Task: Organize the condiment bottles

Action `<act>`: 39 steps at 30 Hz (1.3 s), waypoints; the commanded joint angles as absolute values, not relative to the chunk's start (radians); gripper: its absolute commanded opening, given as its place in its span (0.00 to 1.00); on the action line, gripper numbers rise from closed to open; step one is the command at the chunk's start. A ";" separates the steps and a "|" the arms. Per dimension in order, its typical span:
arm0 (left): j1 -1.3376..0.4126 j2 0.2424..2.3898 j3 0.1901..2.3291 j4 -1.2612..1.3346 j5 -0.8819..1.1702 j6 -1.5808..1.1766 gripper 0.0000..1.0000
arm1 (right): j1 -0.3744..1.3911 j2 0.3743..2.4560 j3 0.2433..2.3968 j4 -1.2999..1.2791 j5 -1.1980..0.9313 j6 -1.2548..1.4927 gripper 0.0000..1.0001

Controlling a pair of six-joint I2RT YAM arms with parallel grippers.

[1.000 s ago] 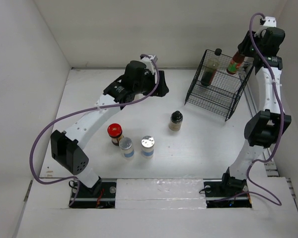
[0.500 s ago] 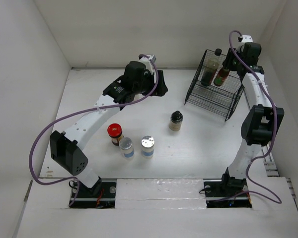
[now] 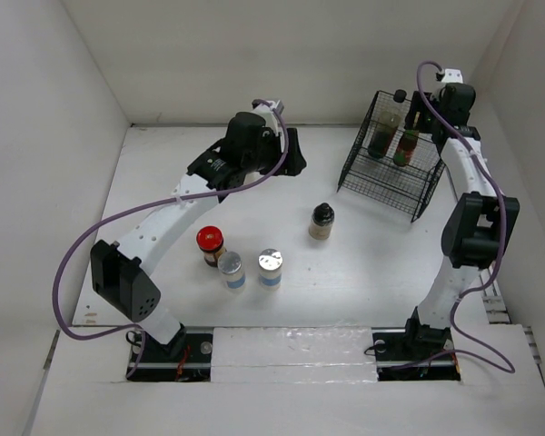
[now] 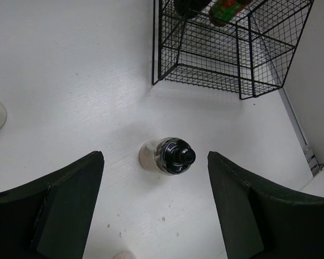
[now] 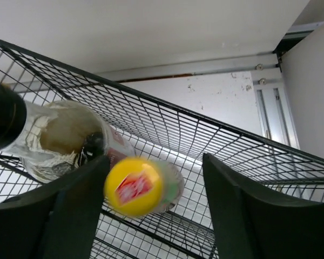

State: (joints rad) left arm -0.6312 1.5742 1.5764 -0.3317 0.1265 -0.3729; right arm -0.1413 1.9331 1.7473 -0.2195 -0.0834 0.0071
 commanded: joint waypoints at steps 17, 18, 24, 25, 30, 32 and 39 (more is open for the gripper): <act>-0.595 1.447 1.710 -0.327 -0.073 -0.402 0.58 | 0.217 1.404 1.476 -0.152 -0.150 0.034 0.06; -0.595 1.447 1.723 -0.340 -0.095 -0.413 0.58 | 0.251 1.355 1.416 -0.152 -0.170 0.034 0.04; -0.595 1.362 1.692 -0.266 -0.261 -0.486 0.62 | 0.533 1.224 1.278 -0.279 -0.367 -0.063 0.29; -0.583 1.362 1.692 -0.265 -0.273 -0.486 0.65 | 0.578 1.197 1.255 -0.303 -0.382 -0.107 0.47; -0.421 1.455 1.906 -0.399 -0.182 -0.462 0.72 | 0.776 1.154 1.152 -0.356 -0.385 -0.160 0.95; -0.355 1.483 1.916 -0.422 -0.074 -0.501 0.74 | 0.840 1.166 1.114 -0.345 -0.353 -0.160 1.00; -0.314 1.411 1.749 -0.394 0.005 -0.517 0.75 | 0.988 1.288 1.114 -0.310 -0.282 -0.170 1.00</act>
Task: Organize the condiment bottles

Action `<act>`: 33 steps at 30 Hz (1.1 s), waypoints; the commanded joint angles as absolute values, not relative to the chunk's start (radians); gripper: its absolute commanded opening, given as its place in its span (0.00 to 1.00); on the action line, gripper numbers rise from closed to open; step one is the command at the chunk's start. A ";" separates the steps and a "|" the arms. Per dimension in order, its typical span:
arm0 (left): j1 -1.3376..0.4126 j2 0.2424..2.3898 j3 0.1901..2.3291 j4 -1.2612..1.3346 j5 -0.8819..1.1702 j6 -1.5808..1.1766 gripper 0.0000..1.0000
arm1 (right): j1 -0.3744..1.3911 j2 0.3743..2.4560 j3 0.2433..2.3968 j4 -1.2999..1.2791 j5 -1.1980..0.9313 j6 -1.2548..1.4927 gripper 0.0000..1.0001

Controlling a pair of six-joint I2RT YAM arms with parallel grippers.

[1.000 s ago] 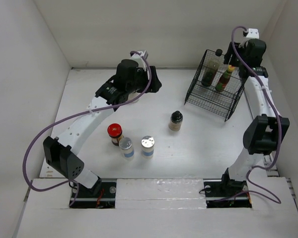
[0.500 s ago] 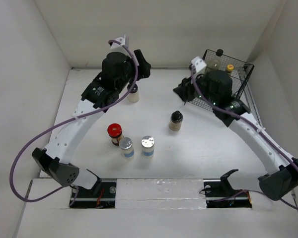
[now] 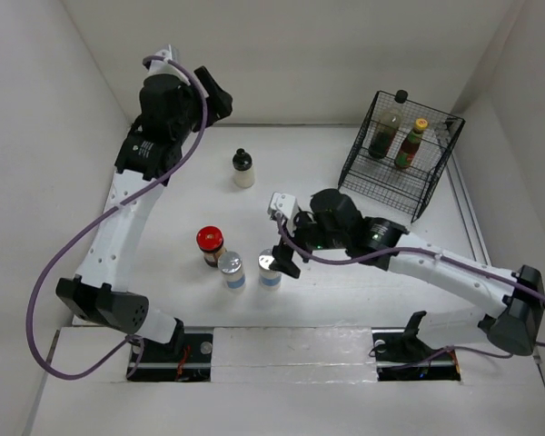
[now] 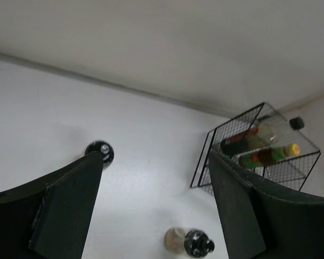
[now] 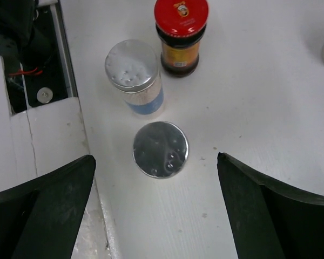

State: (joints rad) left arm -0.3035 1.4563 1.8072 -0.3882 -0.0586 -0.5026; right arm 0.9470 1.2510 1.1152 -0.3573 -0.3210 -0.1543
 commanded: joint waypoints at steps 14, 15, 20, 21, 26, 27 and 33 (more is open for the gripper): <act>-0.314 1.316 1.554 -0.334 0.046 -0.451 0.75 | 1.023 1.517 1.088 -0.169 -0.118 -0.098 1.00; -0.314 1.316 1.554 -0.334 0.057 -0.451 0.75 | 1.023 1.528 1.097 -0.169 -0.118 -0.098 1.00; -0.314 1.316 1.545 -0.325 0.066 -0.442 0.75 | 1.023 1.546 1.097 -0.160 -0.104 -0.077 0.77; -0.314 1.316 1.545 -0.325 0.066 -0.442 0.75 | 1.023 1.546 1.097 -0.160 -0.104 -0.077 0.75; -0.314 1.316 1.522 -0.325 0.055 -0.442 0.75 | 1.023 1.508 1.117 -0.245 -0.072 -0.095 0.43; -0.314 1.316 1.522 -0.325 0.055 -0.442 0.75 | 1.023 1.490 1.136 -0.279 -0.057 -0.095 0.42; -0.314 1.316 1.532 -0.316 0.064 -0.442 0.75 | 0.960 1.329 1.278 -0.351 -0.037 -0.114 0.36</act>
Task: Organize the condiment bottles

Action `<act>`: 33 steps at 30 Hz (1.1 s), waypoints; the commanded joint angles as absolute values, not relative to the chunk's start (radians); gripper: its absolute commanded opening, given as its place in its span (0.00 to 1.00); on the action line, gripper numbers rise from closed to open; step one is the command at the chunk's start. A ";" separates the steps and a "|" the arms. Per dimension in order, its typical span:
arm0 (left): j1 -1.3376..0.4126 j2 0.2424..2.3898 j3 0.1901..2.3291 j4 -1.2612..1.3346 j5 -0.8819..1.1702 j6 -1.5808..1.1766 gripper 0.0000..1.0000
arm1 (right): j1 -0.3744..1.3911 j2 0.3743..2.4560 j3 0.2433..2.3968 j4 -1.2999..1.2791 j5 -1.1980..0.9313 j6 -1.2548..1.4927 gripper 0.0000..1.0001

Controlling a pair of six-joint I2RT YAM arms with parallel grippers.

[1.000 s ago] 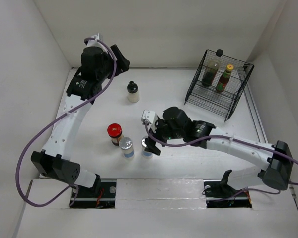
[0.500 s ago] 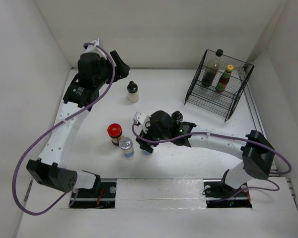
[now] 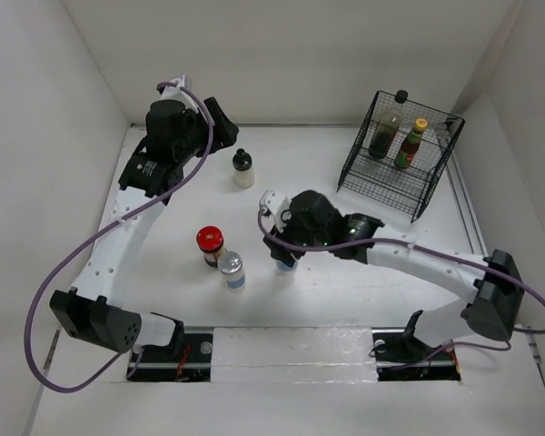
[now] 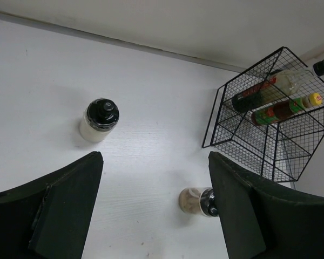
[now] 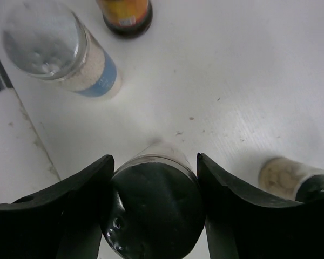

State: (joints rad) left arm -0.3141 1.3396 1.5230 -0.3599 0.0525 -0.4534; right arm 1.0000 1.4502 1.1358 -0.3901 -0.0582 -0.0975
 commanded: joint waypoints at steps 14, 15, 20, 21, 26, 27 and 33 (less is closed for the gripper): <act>-0.340 1.376 1.560 -0.287 0.170 -0.485 0.74 | 0.336 1.433 1.656 -0.377 -0.129 -0.133 0.34; -0.354 1.391 1.577 -0.287 0.170 -0.485 0.74 | 0.283 1.457 1.687 -0.377 -0.141 -0.133 0.34; -0.417 1.428 1.649 -0.341 0.044 -0.428 0.74 | 0.187 1.583 1.813 -0.316 -0.112 -0.152 0.33; -0.417 1.428 1.649 -0.341 0.044 -0.428 0.74 | 0.170 1.604 1.830 -0.316 -0.112 -0.152 0.33; -0.417 1.428 1.628 -0.330 0.069 -0.417 0.74 | 0.097 1.718 1.924 -0.304 -0.109 -0.143 0.31; -0.417 1.428 1.628 -0.330 0.078 -0.417 0.74 | 0.097 1.727 1.924 -0.304 -0.109 -0.143 0.31; -0.417 1.419 1.592 -0.330 0.087 -0.417 0.74 | 0.054 1.776 1.904 -0.265 -0.109 -0.143 0.31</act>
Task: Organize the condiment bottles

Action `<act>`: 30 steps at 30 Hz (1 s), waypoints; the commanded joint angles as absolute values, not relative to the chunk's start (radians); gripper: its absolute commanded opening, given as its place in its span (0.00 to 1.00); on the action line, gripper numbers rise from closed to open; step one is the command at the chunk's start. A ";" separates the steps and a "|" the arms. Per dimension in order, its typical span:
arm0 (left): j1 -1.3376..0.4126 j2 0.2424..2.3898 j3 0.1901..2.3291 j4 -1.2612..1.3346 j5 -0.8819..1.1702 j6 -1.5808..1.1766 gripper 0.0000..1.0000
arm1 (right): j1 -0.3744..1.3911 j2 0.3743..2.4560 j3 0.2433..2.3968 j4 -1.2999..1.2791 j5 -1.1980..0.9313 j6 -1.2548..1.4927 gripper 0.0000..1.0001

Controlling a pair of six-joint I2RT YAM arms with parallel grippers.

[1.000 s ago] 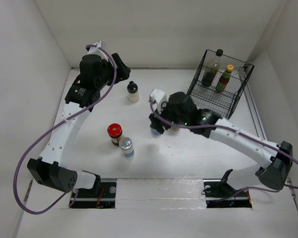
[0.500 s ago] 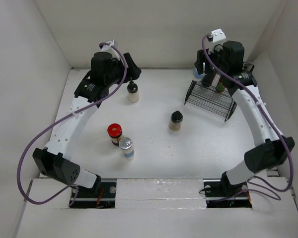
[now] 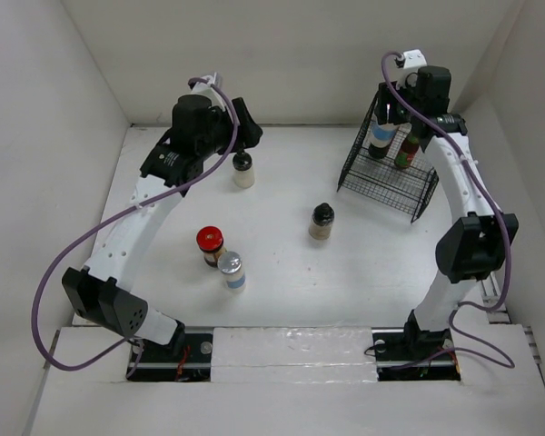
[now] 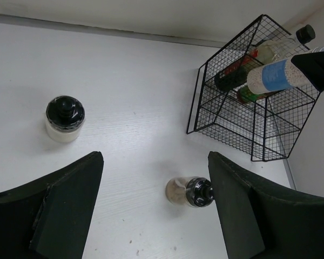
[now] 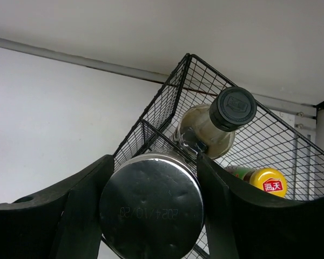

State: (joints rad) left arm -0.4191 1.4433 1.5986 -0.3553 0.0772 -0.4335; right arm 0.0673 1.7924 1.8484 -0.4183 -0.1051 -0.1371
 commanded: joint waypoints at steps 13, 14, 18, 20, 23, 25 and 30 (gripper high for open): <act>-0.417 1.419 1.574 -0.321 0.087 -0.426 0.74 | 0.063 1.844 1.758 -0.221 -0.130 -0.121 0.36; -0.417 1.419 1.565 -0.321 0.087 -0.436 0.74 | 0.063 1.853 1.758 -0.221 -0.130 -0.121 0.36; -0.417 1.419 1.556 -0.311 0.087 -0.436 0.74 | 0.054 1.907 1.758 -0.221 -0.169 -0.094 0.39; -0.417 1.419 1.555 -0.311 0.087 -0.436 0.74 | 0.054 1.920 1.758 -0.212 -0.181 -0.080 0.42; -0.417 1.428 1.555 -0.311 0.087 -0.436 0.74 | 0.054 1.947 1.767 -0.212 -0.190 -0.067 0.49; -0.417 1.428 1.555 -0.311 0.087 -0.436 0.74 | 0.054 1.947 1.767 -0.221 -0.190 -0.067 0.56; -0.417 1.437 1.566 -0.311 0.078 -0.436 0.74 | 0.054 1.925 1.767 -0.221 -0.170 -0.057 0.76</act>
